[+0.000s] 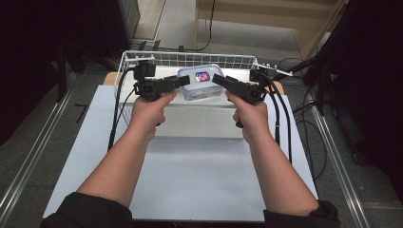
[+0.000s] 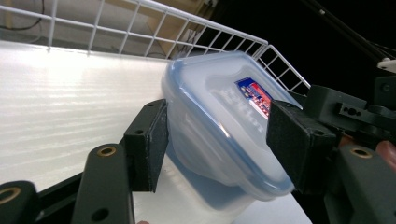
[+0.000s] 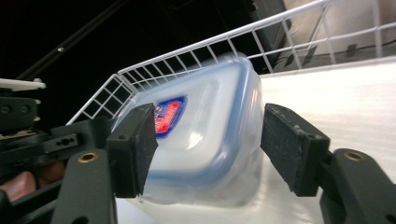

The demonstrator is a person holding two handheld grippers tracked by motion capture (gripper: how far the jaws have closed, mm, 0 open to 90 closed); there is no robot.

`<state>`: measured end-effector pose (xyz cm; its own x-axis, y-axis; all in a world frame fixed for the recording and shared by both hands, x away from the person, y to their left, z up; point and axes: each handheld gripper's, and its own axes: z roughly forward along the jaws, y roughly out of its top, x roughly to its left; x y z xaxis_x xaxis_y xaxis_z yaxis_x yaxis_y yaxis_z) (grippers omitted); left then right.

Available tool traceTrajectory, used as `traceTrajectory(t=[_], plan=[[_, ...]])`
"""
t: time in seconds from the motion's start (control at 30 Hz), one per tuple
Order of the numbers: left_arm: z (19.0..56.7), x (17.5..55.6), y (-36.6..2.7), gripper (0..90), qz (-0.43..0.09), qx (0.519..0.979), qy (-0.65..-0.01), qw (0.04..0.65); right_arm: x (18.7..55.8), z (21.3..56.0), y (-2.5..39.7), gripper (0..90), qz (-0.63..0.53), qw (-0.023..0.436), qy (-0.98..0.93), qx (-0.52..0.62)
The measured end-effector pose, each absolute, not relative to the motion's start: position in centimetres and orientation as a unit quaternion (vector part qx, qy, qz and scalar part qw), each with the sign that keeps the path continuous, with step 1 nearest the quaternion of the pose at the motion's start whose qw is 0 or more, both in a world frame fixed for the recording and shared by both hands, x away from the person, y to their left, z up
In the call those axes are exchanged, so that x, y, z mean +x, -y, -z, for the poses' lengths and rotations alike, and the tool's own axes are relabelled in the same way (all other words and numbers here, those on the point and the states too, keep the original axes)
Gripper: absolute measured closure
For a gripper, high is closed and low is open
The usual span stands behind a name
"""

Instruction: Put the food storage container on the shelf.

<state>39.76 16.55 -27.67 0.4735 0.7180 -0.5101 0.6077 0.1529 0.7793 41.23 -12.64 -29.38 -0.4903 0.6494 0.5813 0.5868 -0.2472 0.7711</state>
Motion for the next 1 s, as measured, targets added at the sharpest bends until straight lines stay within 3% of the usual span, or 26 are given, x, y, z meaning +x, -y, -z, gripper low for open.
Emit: traceTrajectory(t=[0.23, 0.57, 0.8, 1.0], plan=[[27.0, 39.0, -17.0, 37.5, -0.064, 0.648, -0.509, 0.564, 40.7, 28.8, 13.3, 23.6, -0.606, 0.052, -0.618, 0.499], [26.6, 35.3, -18.3, 29.1, -0.099, 0.652, -0.492, 0.568, 36.8, 27.4, 13.5, 18.4, -0.606, 0.101, -0.644, 0.457], [28.8, 31.8, -19.2, 25.1, -0.127, 0.676, -0.472, 0.551, 33.9, 28.6, 14.0, 13.6, -0.591, 0.134, -0.658, 0.447], [32.2, 28.5, -19.9, 20.8, -0.165, 0.705, -0.452, 0.520, 31.3, 31.7, 15.1, 10.3, -0.573, 0.170, -0.670, 0.440]])
